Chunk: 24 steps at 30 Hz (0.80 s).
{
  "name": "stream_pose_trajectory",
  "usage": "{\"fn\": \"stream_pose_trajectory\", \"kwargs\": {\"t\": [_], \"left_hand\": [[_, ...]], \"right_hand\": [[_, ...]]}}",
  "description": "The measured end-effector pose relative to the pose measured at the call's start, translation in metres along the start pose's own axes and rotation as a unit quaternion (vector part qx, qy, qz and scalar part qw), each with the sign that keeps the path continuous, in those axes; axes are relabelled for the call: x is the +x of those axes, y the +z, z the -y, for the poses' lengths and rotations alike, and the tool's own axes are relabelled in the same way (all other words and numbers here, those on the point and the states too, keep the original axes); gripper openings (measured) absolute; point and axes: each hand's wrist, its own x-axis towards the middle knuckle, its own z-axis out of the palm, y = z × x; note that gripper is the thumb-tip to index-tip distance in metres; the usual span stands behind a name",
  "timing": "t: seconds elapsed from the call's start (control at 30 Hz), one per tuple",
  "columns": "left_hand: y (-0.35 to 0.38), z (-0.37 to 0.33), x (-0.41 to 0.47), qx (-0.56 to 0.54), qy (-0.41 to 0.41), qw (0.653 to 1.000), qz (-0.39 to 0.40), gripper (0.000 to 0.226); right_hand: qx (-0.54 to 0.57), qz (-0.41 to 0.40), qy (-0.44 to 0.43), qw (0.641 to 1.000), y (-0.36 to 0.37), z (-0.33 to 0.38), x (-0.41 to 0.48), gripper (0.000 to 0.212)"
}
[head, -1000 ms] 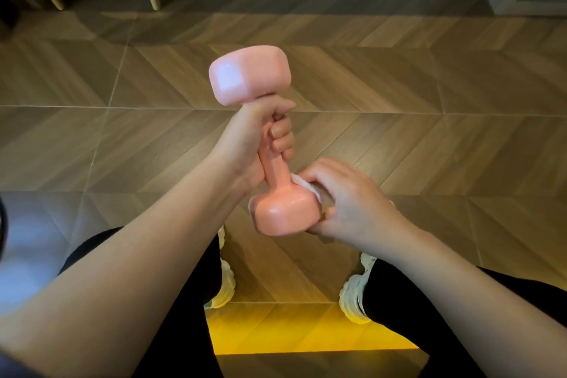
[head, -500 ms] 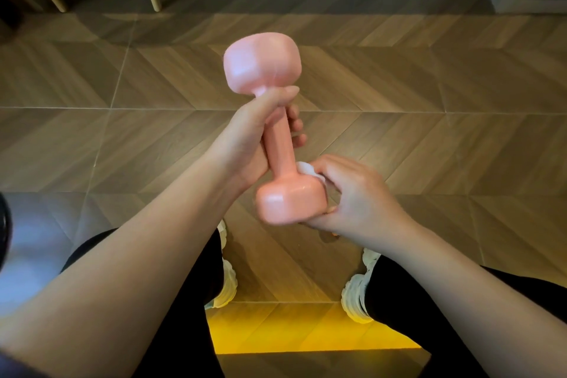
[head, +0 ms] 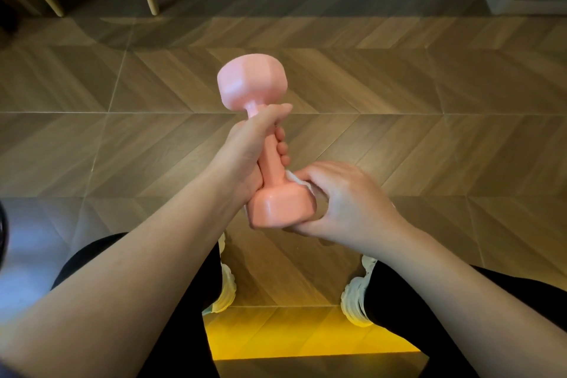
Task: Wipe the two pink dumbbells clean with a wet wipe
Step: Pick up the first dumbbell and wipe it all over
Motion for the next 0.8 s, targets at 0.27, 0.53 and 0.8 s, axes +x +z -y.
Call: {"fn": "stream_pose_trajectory", "kwargs": {"t": [0.27, 0.53, 0.8], "left_hand": [[0.006, -0.003, 0.000, -0.046, 0.009, 0.999, 0.014, 0.030], [0.010, -0.012, -0.005, -0.084, 0.003, 0.995, 0.052, 0.031], [0.010, -0.009, -0.006, -0.076, 0.026, 0.994, 0.074, 0.029]], "right_hand": [[0.036, 0.040, 0.013, 0.998, 0.000, -0.001, 0.003, 0.050], [0.017, -0.043, -0.038, 0.998, -0.003, -0.005, 0.000, 0.053], [0.009, 0.006, -0.006, 1.000, -0.003, -0.006, 0.003, 0.036]]}}
